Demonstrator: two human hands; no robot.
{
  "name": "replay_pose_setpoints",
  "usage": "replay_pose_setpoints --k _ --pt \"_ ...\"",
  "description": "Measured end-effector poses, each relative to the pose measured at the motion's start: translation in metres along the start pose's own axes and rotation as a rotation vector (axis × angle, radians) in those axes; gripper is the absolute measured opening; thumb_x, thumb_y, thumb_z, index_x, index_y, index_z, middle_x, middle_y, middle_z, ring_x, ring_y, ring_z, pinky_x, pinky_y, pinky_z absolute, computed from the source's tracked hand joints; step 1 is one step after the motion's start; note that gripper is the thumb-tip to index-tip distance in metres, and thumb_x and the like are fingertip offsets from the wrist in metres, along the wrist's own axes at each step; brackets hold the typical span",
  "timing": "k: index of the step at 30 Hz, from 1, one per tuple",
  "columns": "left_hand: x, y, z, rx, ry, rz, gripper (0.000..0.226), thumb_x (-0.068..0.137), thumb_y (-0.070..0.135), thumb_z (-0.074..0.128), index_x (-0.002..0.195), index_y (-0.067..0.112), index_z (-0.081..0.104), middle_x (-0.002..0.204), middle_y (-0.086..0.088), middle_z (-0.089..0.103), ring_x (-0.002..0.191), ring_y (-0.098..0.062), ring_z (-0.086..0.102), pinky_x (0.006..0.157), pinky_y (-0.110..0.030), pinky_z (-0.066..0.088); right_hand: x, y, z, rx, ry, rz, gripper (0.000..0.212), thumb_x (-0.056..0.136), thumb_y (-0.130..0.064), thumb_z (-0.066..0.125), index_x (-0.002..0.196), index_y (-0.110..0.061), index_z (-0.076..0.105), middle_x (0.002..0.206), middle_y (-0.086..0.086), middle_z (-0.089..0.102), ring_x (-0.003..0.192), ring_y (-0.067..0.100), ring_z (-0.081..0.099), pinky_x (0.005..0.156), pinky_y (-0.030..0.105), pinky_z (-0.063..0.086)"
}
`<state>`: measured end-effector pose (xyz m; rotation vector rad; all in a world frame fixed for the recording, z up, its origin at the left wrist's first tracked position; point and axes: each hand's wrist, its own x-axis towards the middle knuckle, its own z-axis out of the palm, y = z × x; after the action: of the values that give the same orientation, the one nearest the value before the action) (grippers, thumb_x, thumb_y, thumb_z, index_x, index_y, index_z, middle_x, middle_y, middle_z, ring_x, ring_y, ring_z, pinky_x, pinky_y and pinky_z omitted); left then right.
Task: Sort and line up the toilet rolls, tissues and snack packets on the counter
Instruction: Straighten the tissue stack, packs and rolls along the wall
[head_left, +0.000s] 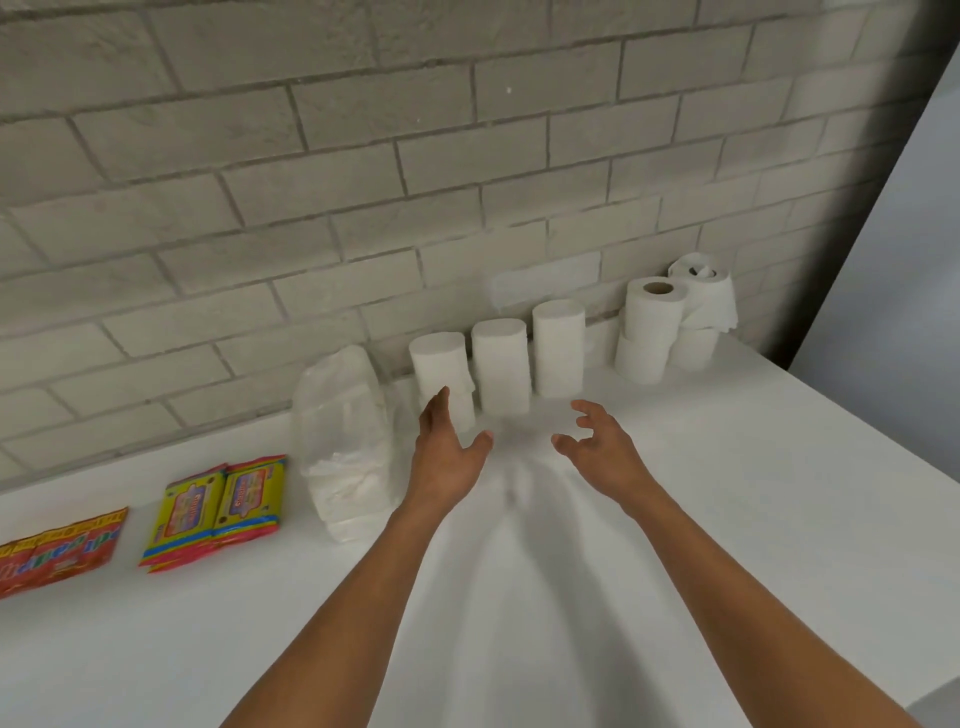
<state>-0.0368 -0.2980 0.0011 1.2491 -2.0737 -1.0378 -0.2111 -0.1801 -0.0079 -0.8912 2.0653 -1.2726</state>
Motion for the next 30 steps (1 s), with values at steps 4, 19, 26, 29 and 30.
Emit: replay_pose_setpoints --k 4,19,26,29,30 --pt "0.033 -0.007 0.005 -0.016 0.014 -0.083 0.093 0.09 0.04 0.067 0.159 0.025 0.007 0.163 -0.001 0.018 0.146 -0.023 0.032 0.114 -0.037 0.035 0.034 0.001 -0.004 0.011 0.026 0.032 0.065 0.092 -0.03 0.068 0.149 -0.024 0.036 0.147 0.007 0.042 0.13 0.024 0.049 0.093 0.027 0.04" --pt "0.119 -0.018 0.04 -0.157 0.269 -0.33 0.118 0.075 0.039 0.085 0.158 0.028 0.002 0.161 -0.007 0.022 0.146 -0.027 0.029 0.114 -0.041 0.031 0.18 0.023 -0.039 -0.092 -0.021 0.064 0.084 0.087 -0.025 0.069 0.156 -0.021 0.02 0.153 0.008 0.031 0.137 0.028 0.039 0.102 0.038 0.04" --pt "0.142 -0.025 0.055 -0.272 0.302 -0.324 0.124 0.052 0.047 0.092 0.15 0.041 0.017 0.148 0.008 0.04 0.136 -0.019 0.04 0.111 -0.044 0.039 0.227 0.028 -0.04 -0.12 -0.134 0.005 0.092 0.084 -0.02 0.072 0.156 -0.02 0.016 0.15 0.01 0.031 0.136 0.029 0.038 0.101 0.035 0.037" --pt "0.152 -0.033 0.059 -0.285 0.32 -0.329 0.125 0.044 0.054 0.092 0.147 0.039 0.023 0.143 0.008 0.045 0.132 -0.019 0.045 0.108 -0.05 0.043 0.239 0.029 -0.035 -0.102 -0.176 -0.015 0.093 0.077 -0.023 0.076 0.153 -0.023 0.022 0.144 0.007 0.042 0.132 0.029 0.044 0.107 0.044 0.042" --pt "0.154 -0.032 0.06 -0.286 0.327 -0.339 0.125 0.043 0.055 0.092 0.146 0.036 0.024 0.141 0.007 0.046 0.131 -0.02 0.047 0.107 -0.05 0.044 0.244 0.032 -0.032 -0.111 -0.181 -0.023 0.092 0.074 -0.025 0.077 0.151 -0.023 0.025 0.141 0.006 0.045 0.129 0.028 0.046 0.106 0.046 0.044"
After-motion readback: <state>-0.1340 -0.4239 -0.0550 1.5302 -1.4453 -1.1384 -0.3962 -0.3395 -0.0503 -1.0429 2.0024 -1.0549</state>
